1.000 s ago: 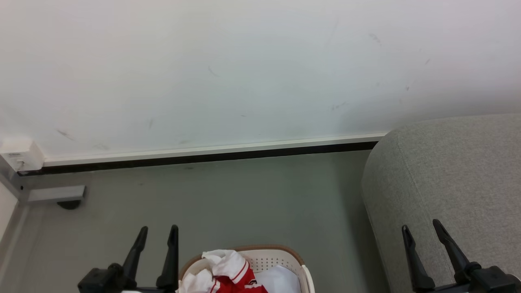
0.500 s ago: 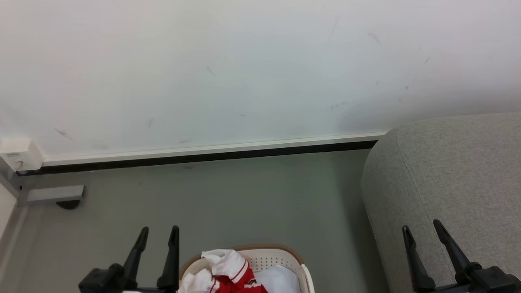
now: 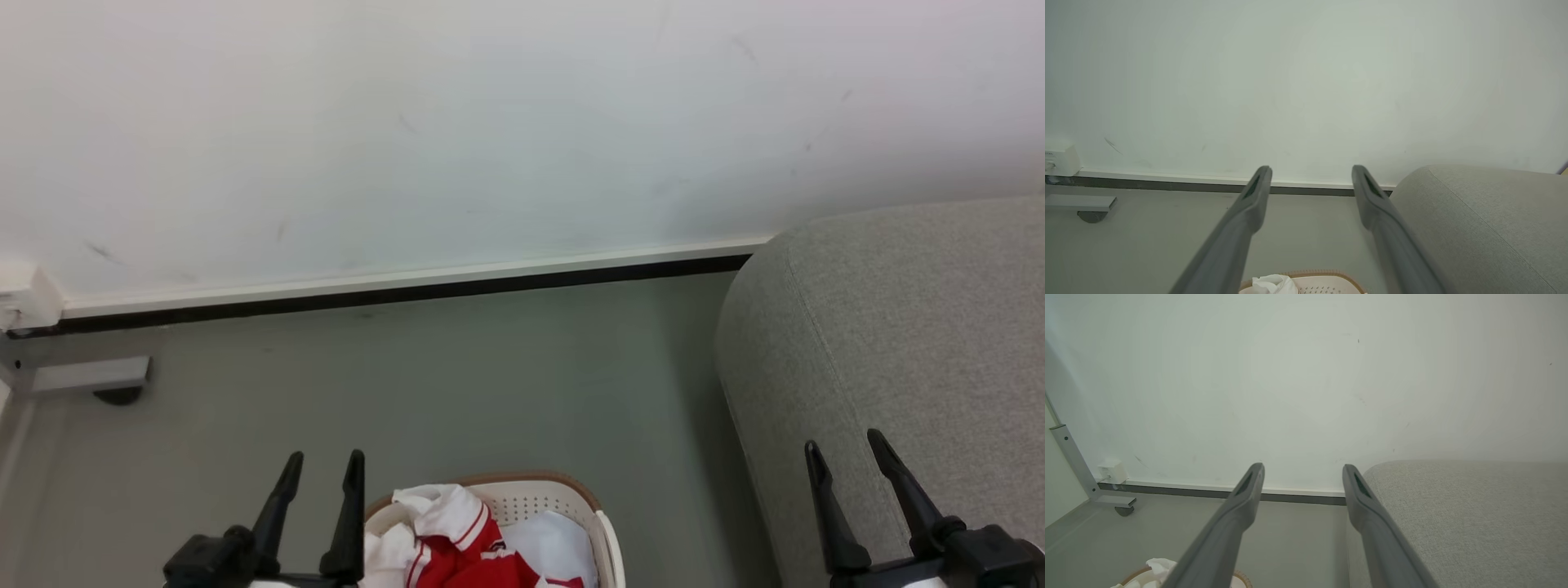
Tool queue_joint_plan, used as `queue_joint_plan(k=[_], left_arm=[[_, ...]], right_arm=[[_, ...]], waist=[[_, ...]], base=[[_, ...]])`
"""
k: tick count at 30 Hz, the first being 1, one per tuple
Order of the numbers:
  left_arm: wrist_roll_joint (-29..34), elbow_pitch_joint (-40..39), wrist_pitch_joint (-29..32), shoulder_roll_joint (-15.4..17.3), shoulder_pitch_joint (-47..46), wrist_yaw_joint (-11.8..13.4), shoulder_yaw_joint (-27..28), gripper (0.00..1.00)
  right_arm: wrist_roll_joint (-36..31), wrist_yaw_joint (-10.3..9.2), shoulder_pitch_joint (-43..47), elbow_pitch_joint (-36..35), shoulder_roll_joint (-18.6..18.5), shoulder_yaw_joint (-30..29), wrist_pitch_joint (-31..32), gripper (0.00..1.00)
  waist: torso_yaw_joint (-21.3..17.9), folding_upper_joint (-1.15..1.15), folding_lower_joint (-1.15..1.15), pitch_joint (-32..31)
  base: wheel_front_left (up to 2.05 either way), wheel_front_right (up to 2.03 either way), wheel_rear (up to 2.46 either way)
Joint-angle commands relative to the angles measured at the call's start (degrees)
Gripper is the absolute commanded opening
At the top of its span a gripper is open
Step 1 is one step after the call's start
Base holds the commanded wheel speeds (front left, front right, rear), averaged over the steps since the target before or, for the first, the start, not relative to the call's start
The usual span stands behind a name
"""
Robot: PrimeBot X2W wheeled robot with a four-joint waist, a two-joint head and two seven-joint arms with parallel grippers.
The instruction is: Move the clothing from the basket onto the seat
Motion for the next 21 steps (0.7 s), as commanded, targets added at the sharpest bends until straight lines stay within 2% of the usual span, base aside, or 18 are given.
queue_joint_plan(k=[1, 10, 21], left_arm=[[0.8, 0.0, 0.0, 0.4, -0.4, 0.0, 0.0, 1.0], [2.3, 3.6, 0.0, 1.4, -5.6, 0.1, -3.7, 1.0], [1.7, 18.1, 1.1, 6.7, -18.8, 0.1, -17.8, 1.0]], right_arm=[[-0.3, -0.12, -1.2, -0.4, 0.2, -0.1, -0.2, 1.0], [-0.6, -0.12, -5.5, -2.0, 1.3, -0.5, -0.2, 1.0], [0.2, -0.12, -13.3, -3.9, 3.1, 0.7, -0.1, 1.0]], waist=[[-0.5, 0.0, 0.0, 1.3], [-3.0, 0.0, 0.0, 10.1], [-7.9, 0.0, 0.0, 23.3]], base=[[0.0, 0.0, 0.0], [0.0, 0.0, 0.0], [0.0, 0.0, 0.0]])
